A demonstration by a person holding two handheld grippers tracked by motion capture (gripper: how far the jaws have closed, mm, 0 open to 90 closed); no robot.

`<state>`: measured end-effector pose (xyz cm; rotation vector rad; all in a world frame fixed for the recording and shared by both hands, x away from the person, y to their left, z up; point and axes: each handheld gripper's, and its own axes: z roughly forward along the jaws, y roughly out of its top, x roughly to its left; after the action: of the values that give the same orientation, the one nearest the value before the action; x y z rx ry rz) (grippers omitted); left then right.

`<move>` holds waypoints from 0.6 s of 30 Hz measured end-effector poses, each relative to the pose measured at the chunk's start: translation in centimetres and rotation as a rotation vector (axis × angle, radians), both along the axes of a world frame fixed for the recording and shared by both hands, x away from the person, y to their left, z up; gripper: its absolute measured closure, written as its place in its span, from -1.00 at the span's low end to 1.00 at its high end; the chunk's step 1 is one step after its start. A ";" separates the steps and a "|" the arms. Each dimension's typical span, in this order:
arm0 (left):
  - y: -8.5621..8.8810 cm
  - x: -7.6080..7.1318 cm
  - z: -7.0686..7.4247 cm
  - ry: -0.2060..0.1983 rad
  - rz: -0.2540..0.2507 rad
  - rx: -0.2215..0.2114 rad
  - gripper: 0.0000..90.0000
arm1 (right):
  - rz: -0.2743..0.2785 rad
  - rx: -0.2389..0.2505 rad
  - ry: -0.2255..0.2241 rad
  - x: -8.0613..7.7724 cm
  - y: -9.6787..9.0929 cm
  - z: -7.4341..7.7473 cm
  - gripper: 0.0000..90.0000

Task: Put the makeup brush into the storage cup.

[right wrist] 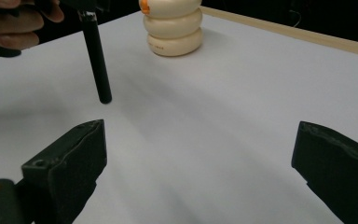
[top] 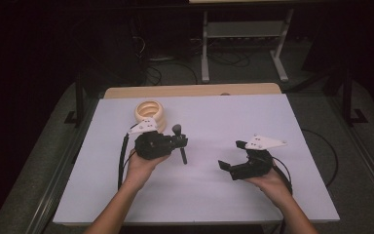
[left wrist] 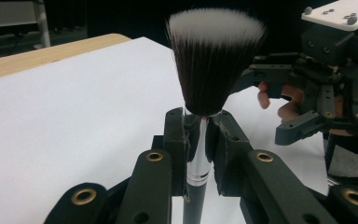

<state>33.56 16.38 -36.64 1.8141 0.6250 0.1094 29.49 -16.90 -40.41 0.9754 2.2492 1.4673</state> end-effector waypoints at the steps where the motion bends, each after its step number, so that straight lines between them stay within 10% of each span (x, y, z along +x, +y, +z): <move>1: 0.1 0.1 0.1 0.000 0.002 0.004 0.73 | -0.003 -0.001 -0.007 -0.1 -0.3 0.0 -0.94; 18: 2.5 2.3 1.5 -0.018 0.067 0.004 0.73 | -0.118 0.025 -0.004 -1.4 -5.0 -1.4 -0.96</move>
<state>35.85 18.87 -35.17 1.7945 0.6731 0.1719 28.13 -21.90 -41.77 1.0919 2.1366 1.4485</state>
